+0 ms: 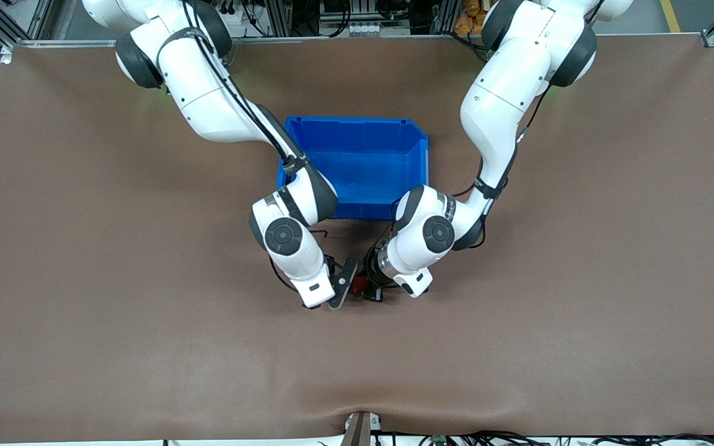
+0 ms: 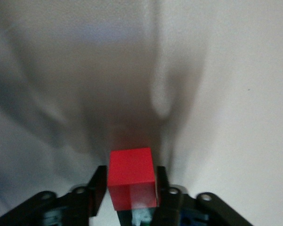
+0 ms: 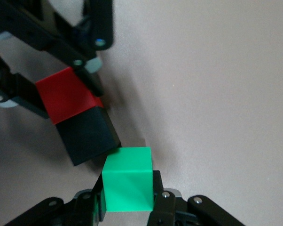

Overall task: Attach green and red cubes to black cube
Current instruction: 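Press the green cube against the black cube with the right gripper, then open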

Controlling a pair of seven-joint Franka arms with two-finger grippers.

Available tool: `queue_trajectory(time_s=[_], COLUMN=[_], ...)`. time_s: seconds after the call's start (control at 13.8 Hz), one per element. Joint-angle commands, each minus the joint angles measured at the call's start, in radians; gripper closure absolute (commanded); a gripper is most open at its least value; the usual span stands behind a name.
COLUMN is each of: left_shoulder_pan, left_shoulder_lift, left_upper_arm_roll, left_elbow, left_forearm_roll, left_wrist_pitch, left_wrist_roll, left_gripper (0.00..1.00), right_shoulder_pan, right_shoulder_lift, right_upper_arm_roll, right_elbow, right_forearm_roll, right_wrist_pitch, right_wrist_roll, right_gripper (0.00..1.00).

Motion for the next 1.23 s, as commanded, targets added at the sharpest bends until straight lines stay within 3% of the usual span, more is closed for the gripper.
queue_trajectory(time_s=[0.0,0.29,0.72,0.8,0.87,0.94,1.16], left_shoulder_pan=[-0.008,0.0,0.011,0.011,0.011,0.011,0.032], left_shoulder_lift=[0.007,-0.003,-0.003,-0.003,0.0,0.0,0.01], left_upper_arm_roll=[0.002,-0.01,-0.032,-0.032,-0.032,-0.03,-0.035], left_elbow=[0.009,0.009,0.011,0.012,0.014,0.014,0.013], left_forearm_roll=[-0.017,-0.018,-0.018,-0.018,-0.018,-0.018,-0.02], left_wrist_pitch=[0.006,0.004,0.004,0.004,0.004,0.006,0.006], left_wrist_roll=[0.024,0.031,0.031,0.031,0.033,0.045,0.093], left_gripper=[0.0,0.0,0.0,0.0,0.0,0.0,0.0], right_shoulder_pan=[0.022,0.04,0.069,0.072,0.072,0.072,0.062], right_shoulder_lift=[0.025,0.019,-0.001,-0.001,0.0,0.0,-0.018], right_upper_arm_roll=[-0.006,-0.005,-0.003,-0.003,-0.003,-0.002,-0.002], right_elbow=[0.037,0.026,0.012,0.012,0.011,-0.001,-0.014], right_forearm_roll=[-0.069,-0.182,-0.183,-0.18,-0.173,-0.172,-0.17], right_wrist_pitch=[-0.002,-0.015,-0.103,-0.11,-0.111,-0.108,-0.113], right_wrist_roll=[0.011,0.007,0.017,0.021,0.021,0.021,0.02], right_gripper=[1.0,1.0,1.0,0.93,0.52,0.01,0.0])
